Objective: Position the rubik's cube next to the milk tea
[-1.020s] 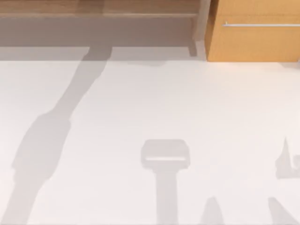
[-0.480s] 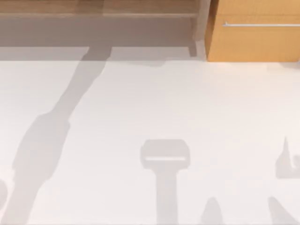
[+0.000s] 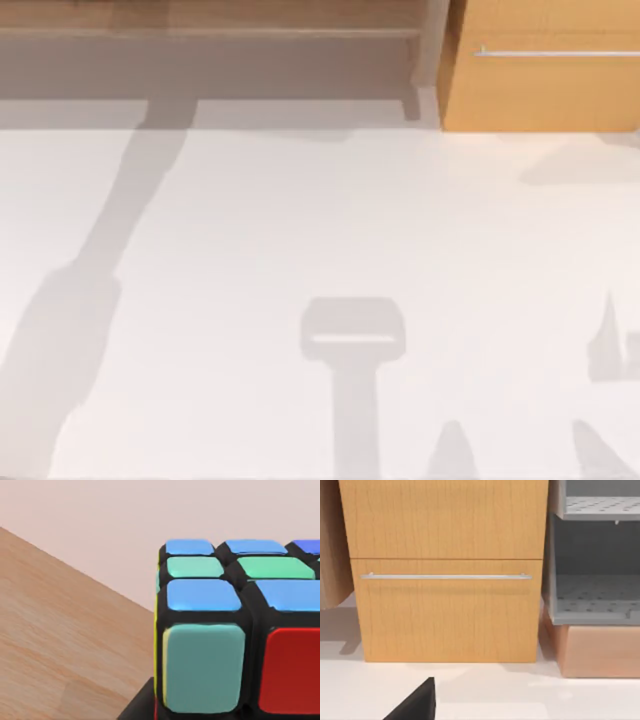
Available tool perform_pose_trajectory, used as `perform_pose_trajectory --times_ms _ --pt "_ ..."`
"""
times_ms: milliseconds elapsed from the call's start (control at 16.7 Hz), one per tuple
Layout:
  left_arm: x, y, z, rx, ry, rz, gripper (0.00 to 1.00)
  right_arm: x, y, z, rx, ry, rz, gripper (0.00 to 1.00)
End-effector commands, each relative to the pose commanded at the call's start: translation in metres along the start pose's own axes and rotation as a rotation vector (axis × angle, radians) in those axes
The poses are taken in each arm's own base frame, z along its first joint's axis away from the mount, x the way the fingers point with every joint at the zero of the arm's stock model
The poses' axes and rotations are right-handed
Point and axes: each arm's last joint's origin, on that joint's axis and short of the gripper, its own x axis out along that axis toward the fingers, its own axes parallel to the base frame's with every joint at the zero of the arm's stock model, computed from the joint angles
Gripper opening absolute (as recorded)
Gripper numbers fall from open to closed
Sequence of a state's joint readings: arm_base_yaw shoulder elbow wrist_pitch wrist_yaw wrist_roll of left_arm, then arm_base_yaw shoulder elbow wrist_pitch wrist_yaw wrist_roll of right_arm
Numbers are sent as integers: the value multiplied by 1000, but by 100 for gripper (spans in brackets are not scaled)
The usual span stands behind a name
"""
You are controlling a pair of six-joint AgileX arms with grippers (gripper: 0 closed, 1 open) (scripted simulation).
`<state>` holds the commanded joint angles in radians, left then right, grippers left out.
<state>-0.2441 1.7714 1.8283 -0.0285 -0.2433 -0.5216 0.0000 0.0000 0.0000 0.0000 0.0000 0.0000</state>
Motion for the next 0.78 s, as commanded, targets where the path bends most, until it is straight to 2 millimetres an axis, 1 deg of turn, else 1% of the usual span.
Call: perform_pose_trajectory --times_ms 240,420,600,780 --pt "-18 34 31 -482 -7 73 0 0 0 0 0 0 0 100" --pt "-33 68 47 -921 -34 166 0 0 0 0 0 0 0 100" --pt "-47 108 54 -1407 -111 297 0 0 0 0 0 0 0 100" --pt "-63 153 52 -1920 -281 458 0 0 0 0 0 0 0 100"
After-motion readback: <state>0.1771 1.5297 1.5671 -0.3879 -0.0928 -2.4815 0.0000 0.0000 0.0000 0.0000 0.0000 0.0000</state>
